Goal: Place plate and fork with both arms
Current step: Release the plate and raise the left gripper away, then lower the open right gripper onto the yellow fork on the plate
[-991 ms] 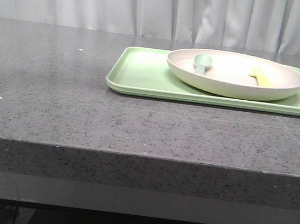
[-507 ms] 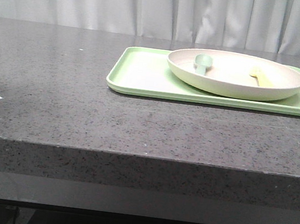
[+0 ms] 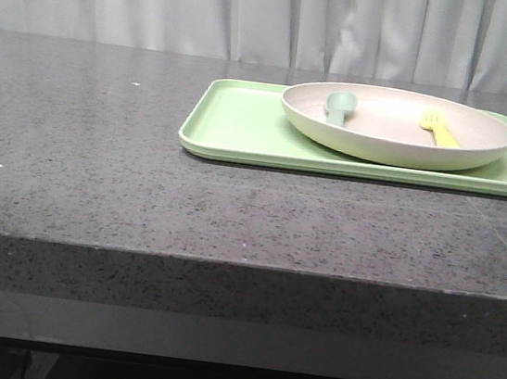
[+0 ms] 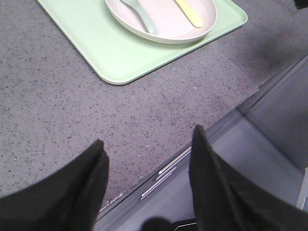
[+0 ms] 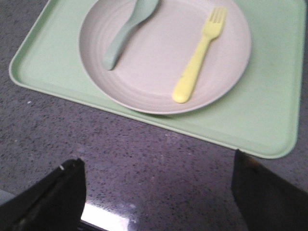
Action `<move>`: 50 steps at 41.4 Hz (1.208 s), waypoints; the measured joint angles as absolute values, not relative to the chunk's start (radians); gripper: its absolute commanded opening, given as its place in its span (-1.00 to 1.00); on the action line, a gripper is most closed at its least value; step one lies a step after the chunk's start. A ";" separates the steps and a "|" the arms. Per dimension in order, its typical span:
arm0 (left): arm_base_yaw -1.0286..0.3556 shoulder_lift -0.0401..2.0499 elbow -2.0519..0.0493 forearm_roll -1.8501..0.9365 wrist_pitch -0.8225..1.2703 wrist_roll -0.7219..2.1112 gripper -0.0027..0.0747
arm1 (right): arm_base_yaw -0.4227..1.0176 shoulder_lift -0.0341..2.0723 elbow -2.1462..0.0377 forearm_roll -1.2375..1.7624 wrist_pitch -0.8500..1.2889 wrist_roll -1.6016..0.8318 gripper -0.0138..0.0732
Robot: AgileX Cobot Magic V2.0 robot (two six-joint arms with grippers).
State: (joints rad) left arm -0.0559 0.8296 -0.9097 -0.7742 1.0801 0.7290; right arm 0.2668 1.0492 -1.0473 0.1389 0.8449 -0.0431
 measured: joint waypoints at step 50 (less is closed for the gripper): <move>-0.056 0.830 -0.911 -0.774 1.080 0.734 0.05 | 0.168 2.008 -1.946 0.071 1.239 0.215 0.07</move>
State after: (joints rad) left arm -0.0559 0.8296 -0.9108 -0.7742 1.0801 0.7336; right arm 0.1683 2.0085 -1.9462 0.0708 1.2390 0.2153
